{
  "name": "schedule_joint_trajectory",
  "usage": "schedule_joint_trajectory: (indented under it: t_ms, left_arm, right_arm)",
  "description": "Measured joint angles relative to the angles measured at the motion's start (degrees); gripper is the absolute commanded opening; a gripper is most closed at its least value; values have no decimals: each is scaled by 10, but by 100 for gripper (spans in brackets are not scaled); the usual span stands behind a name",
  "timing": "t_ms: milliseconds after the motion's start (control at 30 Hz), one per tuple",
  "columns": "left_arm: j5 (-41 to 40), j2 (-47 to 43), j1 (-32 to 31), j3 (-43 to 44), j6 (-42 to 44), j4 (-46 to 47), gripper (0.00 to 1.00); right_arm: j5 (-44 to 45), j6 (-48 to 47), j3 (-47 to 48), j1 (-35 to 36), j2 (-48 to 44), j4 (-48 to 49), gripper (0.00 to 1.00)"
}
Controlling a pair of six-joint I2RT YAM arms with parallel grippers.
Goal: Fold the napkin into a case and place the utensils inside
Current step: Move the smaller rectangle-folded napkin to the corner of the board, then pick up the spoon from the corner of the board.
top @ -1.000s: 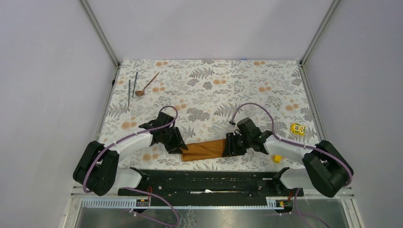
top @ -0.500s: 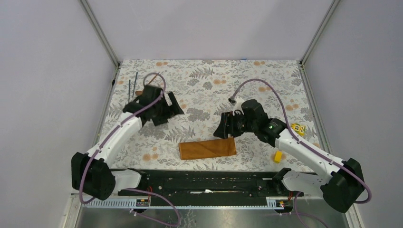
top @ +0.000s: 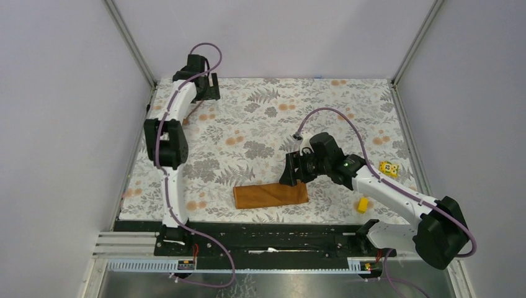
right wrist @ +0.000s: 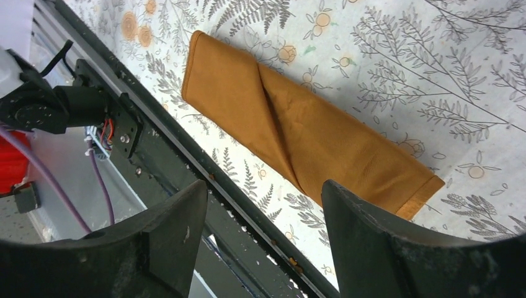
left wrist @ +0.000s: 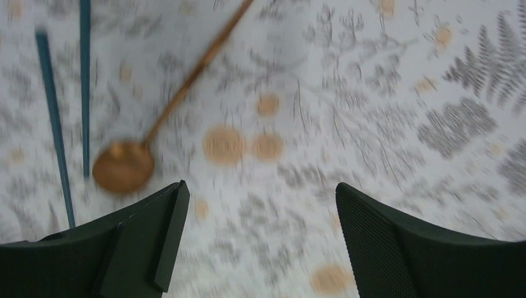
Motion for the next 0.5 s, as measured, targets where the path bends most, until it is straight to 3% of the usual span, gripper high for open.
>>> schedule_joint_trajectory:
  t_ms: [100,500]
  left_arm:
    - [5,106,7,87,71,-11,97]
    - [18,125,66,84,177,-8,97]
  right_arm:
    - [-22,0,-6,-5,0,9,74]
    - [-77,-24,5,-41,42,-6,74]
